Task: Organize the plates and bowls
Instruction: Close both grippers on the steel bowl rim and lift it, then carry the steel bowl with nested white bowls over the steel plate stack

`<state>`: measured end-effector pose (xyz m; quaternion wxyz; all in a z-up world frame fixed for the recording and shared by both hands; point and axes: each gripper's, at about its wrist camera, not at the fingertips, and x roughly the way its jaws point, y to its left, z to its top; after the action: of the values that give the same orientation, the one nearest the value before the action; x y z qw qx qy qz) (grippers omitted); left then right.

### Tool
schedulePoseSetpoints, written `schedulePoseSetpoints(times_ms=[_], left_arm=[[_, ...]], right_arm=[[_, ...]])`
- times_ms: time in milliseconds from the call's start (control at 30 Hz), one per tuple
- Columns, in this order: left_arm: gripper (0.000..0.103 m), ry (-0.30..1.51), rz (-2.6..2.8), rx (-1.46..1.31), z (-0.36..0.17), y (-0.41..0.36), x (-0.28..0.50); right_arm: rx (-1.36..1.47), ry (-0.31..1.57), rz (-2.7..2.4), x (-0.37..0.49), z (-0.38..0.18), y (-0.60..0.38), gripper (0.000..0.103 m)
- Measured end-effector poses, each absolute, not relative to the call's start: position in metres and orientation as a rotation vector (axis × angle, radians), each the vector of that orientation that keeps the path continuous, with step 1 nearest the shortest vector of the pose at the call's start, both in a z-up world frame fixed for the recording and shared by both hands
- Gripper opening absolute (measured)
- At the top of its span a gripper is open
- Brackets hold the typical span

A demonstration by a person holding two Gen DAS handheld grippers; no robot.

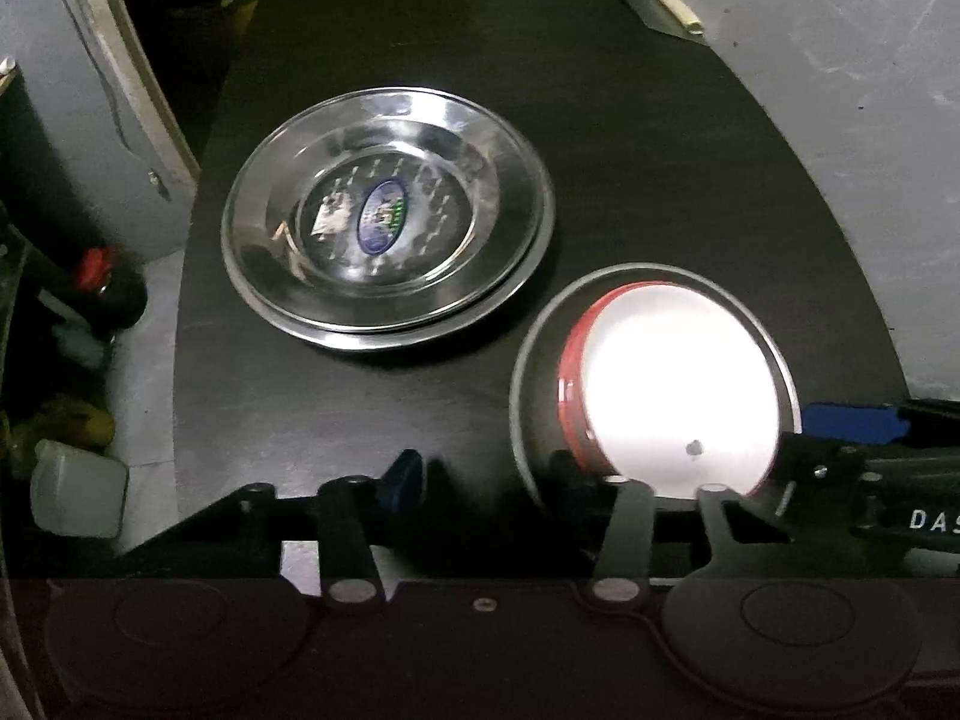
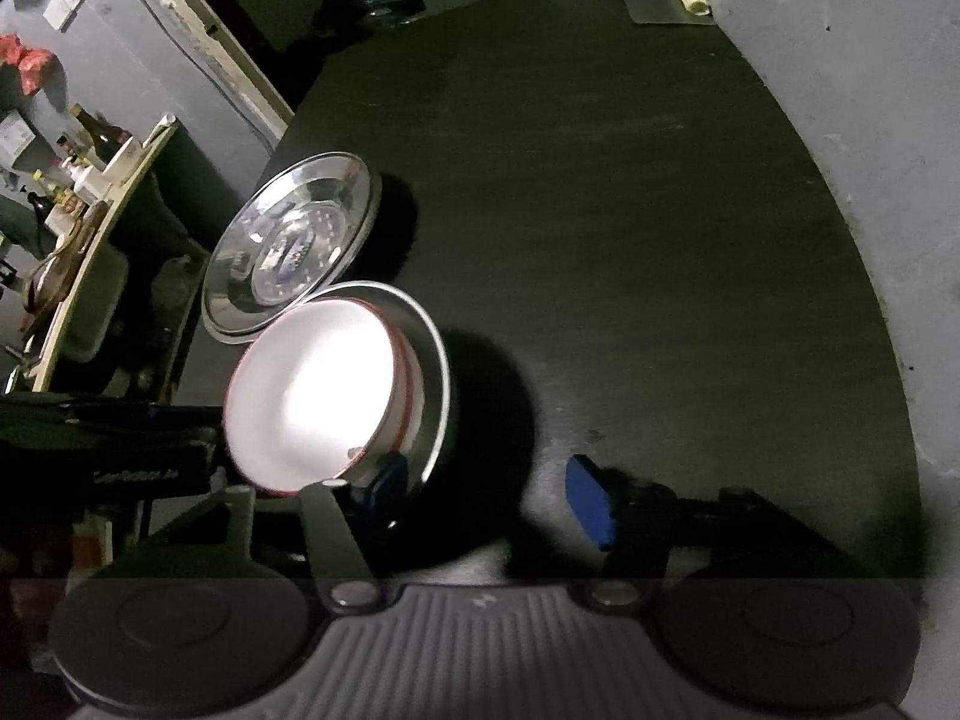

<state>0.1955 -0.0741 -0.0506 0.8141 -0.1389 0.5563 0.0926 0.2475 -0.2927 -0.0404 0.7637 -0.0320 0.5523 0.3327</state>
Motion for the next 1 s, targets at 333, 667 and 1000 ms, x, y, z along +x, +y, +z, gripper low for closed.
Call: schedulePoseSetpoints(times_ms=[333,667,1000], left_arm=[[0.015,1.182,0.079,-0.276,-0.052,-0.077,0.202],[0.016,1.192,-0.003,-0.231,-0.055,-0.072,0.21],[0.018,1.193,-0.063,-0.207,-0.057,-0.072,0.215]], right_arm=[[-0.017,1.238,0.705,0.248,-0.041,-0.282,0.047],[0.006,1.257,0.657,0.244,-0.045,-0.275,0.034],[-0.001,1.249,0.634,0.24,-0.044,-0.264,0.019]])
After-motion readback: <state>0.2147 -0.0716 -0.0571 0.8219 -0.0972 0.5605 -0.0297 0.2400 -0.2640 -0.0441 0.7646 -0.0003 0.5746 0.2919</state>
